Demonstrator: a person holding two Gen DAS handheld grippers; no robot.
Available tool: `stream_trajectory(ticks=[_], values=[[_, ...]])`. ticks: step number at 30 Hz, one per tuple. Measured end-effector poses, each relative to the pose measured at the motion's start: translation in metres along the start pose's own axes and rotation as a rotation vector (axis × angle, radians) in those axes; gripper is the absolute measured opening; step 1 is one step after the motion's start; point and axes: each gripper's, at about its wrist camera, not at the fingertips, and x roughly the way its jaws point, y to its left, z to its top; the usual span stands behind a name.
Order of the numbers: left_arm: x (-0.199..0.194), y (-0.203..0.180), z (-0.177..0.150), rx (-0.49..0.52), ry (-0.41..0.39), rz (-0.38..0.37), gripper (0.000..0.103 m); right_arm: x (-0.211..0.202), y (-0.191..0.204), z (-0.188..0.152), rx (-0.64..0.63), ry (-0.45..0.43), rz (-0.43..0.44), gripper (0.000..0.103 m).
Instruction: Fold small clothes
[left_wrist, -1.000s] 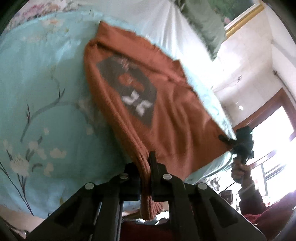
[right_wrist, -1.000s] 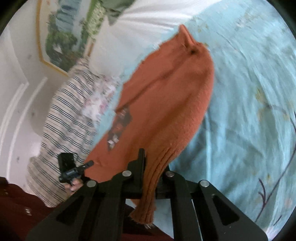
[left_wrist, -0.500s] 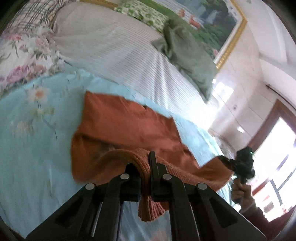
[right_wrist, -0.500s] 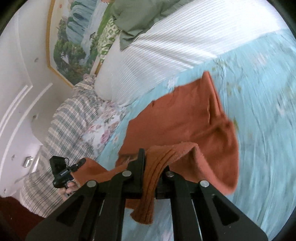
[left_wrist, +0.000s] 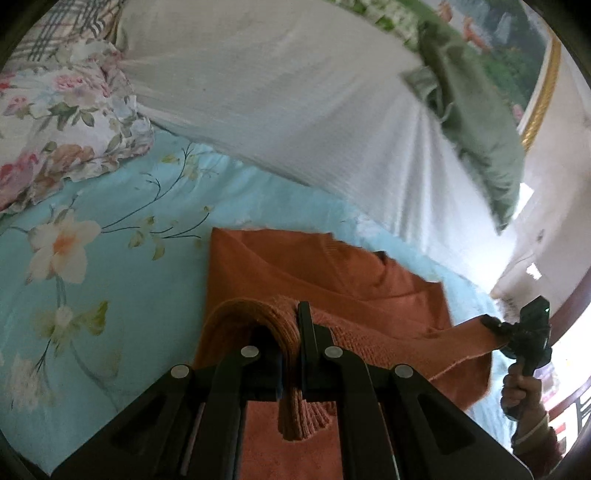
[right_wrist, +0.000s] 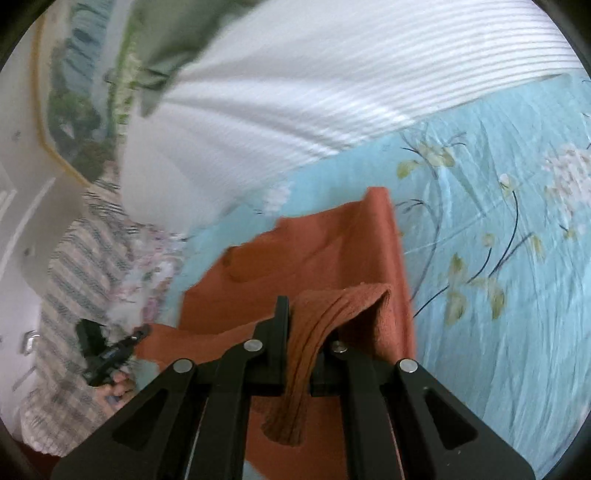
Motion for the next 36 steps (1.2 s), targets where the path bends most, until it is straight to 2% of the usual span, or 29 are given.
stream_trajectory(ticks=[4,6,9,13,15,17,19,20,22,23,24,26,27,28,30,31,34,36], values=[[0.042,0.008,0.01,0.019,0.034,0.065,0.005,0.031,-0.023,0.005,0.057,0.035,-0.055,0.009],[0.063,0.016,0.011,0.009,0.062,0.092,0.005,0.043,-0.036,0.005,0.11,0.06,-0.053,0.009],[0.094,0.034,0.006,-0.025,0.125,0.127,0.006,0.036,-0.04,0.005,0.141,0.047,-0.021,0.011],[0.085,0.038,-0.003,-0.044,0.124,0.125,0.01,0.0,-0.02,-0.001,0.066,-0.036,-0.107,0.044],[0.067,0.028,-0.01,-0.014,0.113,0.139,0.022,-0.019,0.0,-0.013,-0.019,-0.074,-0.12,0.045],[0.053,0.01,-0.021,0.028,0.113,0.112,0.024,-0.02,0.027,-0.031,-0.145,-0.04,-0.082,0.045],[0.044,-0.013,-0.04,0.083,0.14,0.051,0.024,-0.008,0.048,-0.05,-0.253,0.044,-0.038,0.045],[0.045,-0.026,-0.05,0.108,0.165,0.016,0.024,0.005,0.058,-0.061,-0.31,0.113,-0.042,0.045],[0.053,-0.047,-0.067,0.162,0.222,-0.046,0.024,0.026,0.064,-0.072,-0.383,0.188,-0.127,0.045],[0.059,-0.055,-0.073,0.189,0.251,-0.058,0.024,0.038,0.062,-0.074,-0.412,0.224,-0.194,0.041],[0.068,-0.063,-0.078,0.215,0.28,-0.052,0.024,0.045,0.059,-0.073,-0.422,0.239,-0.222,0.039],[0.088,-0.07,-0.082,0.267,0.32,-0.003,0.023,0.051,0.056,-0.062,-0.453,0.222,-0.254,0.032],[0.098,-0.068,-0.08,0.283,0.329,0.011,0.022,0.053,0.056,-0.054,-0.469,0.206,-0.296,0.032],[0.102,-0.066,-0.076,0.286,0.329,0.012,0.019,0.055,0.054,-0.045,-0.478,0.19,-0.343,0.032],[0.113,-0.057,-0.062,0.277,0.338,0.022,0.007,0.058,0.047,-0.02,-0.444,0.137,-0.369,0.032],[0.122,-0.053,-0.052,0.268,0.34,0.037,0.006,0.058,0.042,-0.006,-0.419,0.098,-0.384,0.032],[0.133,-0.039,-0.02,0.237,0.305,0.093,0.005,0.056,0.029,0.02,-0.342,0.01,-0.388,0.032],[0.135,-0.029,0.003,0.222,0.25,0.166,0.006,0.053,0.018,0.034,-0.268,-0.042,-0.401,0.032]])
